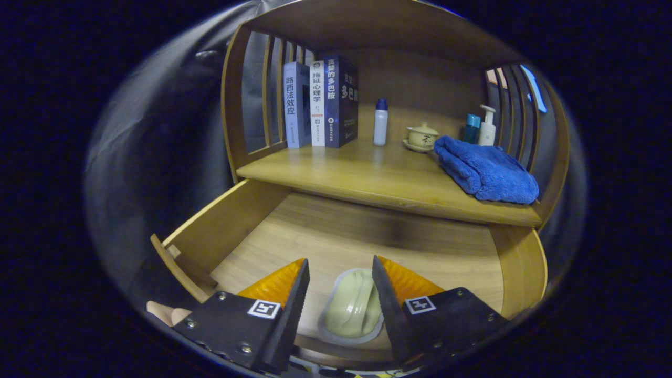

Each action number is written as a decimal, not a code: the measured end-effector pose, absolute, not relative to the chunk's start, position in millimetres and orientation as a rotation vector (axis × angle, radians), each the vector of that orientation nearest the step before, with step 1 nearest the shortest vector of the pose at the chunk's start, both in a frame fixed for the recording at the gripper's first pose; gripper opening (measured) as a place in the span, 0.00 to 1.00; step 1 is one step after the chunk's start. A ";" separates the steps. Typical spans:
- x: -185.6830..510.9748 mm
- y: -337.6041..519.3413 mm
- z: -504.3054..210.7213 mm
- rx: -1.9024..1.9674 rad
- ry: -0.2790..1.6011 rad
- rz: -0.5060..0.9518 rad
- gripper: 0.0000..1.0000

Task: Pull open the drawer, take out the items inside it, and place them on the countertop above the cabinet.

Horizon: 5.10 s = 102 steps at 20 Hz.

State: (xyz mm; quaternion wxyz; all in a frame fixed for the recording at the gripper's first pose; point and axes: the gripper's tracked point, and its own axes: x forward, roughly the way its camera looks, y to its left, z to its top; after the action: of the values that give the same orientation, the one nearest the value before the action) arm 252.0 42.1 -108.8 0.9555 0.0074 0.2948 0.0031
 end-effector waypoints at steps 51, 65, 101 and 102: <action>447.3 -32.6 -27.9 0.207 0.362 -0.281 0.16; 417.6 -24.0 29.2 0.009 0.168 -0.219 0.99; 111.8 31.5 -78.7 0.052 0.218 -0.159 0.97; 112.3 29.2 -82.2 0.054 0.228 -0.165 0.97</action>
State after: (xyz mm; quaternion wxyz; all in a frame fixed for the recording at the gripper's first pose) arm 112.3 29.2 -82.2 0.9897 0.0267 0.1137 -0.0824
